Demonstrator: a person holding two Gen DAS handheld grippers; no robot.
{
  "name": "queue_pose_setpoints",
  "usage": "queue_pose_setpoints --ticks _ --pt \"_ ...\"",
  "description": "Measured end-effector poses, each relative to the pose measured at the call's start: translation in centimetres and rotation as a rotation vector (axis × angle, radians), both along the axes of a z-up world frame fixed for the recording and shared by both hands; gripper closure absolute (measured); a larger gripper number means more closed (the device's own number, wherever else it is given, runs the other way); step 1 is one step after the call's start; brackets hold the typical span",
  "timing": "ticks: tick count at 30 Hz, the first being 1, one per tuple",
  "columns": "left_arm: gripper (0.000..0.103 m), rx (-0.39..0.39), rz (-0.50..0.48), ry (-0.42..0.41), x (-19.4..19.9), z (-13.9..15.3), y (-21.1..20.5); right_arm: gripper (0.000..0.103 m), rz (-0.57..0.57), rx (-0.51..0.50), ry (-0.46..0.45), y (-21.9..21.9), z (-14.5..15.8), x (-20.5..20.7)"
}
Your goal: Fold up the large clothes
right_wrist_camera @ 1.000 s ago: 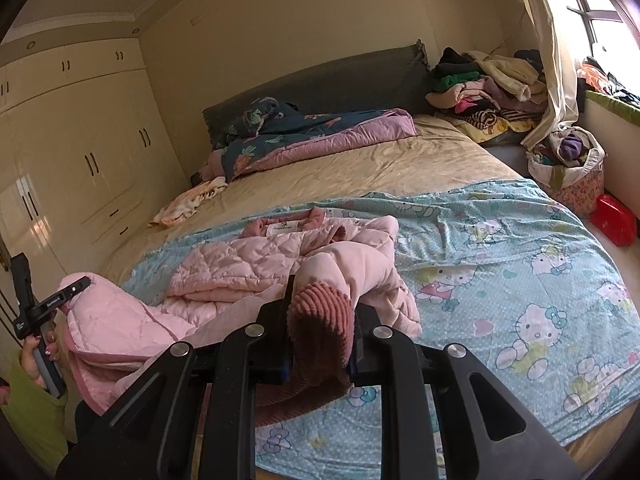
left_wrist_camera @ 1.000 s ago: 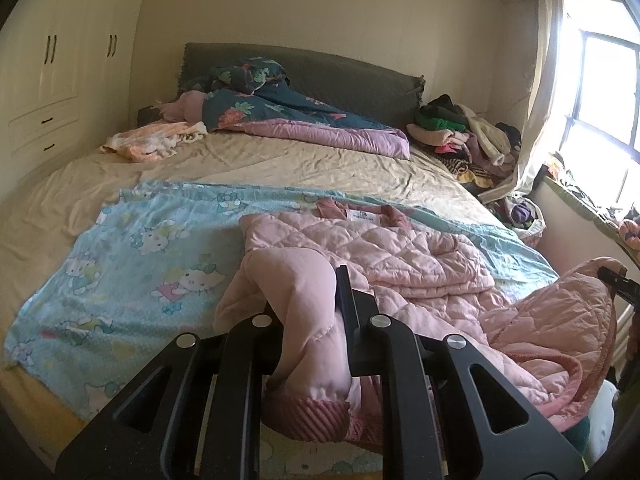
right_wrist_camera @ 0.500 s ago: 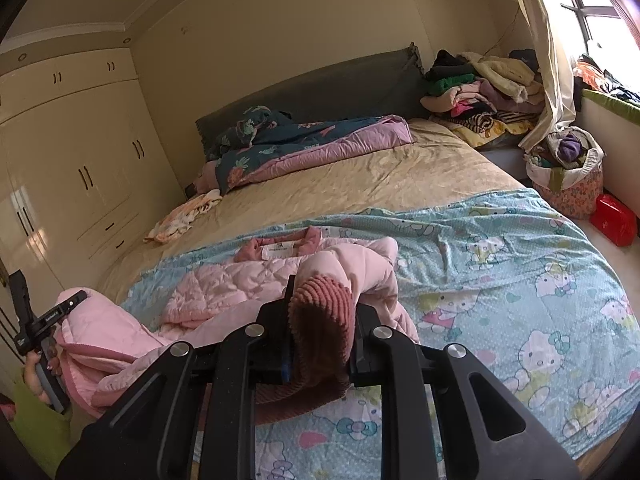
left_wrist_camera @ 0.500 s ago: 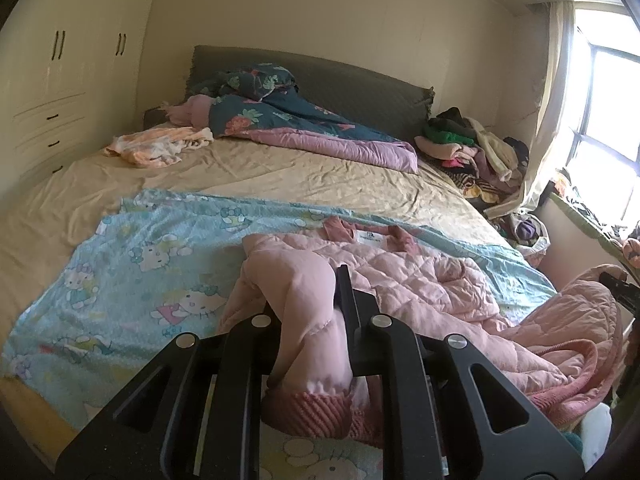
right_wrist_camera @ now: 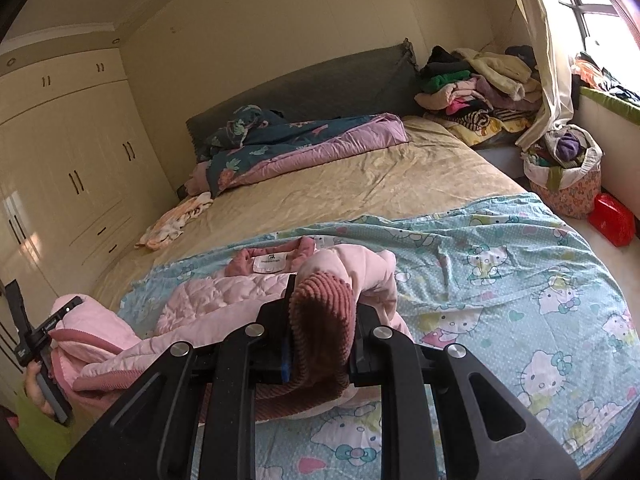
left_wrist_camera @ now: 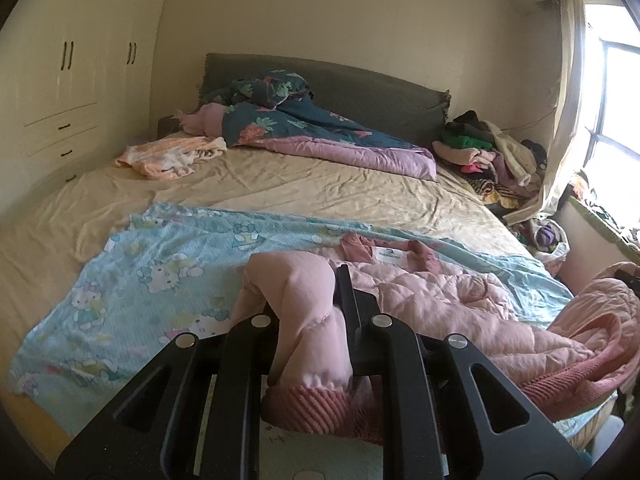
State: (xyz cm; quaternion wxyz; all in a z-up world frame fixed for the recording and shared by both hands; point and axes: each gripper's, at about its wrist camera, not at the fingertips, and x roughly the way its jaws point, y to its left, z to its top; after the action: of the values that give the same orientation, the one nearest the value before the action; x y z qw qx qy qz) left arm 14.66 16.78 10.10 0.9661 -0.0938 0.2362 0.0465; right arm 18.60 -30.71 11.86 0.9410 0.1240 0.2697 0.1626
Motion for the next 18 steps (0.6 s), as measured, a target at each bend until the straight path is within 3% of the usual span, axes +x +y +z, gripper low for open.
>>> queue_pose_setpoints --ticks 18 --pt "0.094 0.041 0.026 0.068 5.5 -0.4 0.1 0.085 -0.008 0.096 0.172 -1.1 -1.3 8.2"
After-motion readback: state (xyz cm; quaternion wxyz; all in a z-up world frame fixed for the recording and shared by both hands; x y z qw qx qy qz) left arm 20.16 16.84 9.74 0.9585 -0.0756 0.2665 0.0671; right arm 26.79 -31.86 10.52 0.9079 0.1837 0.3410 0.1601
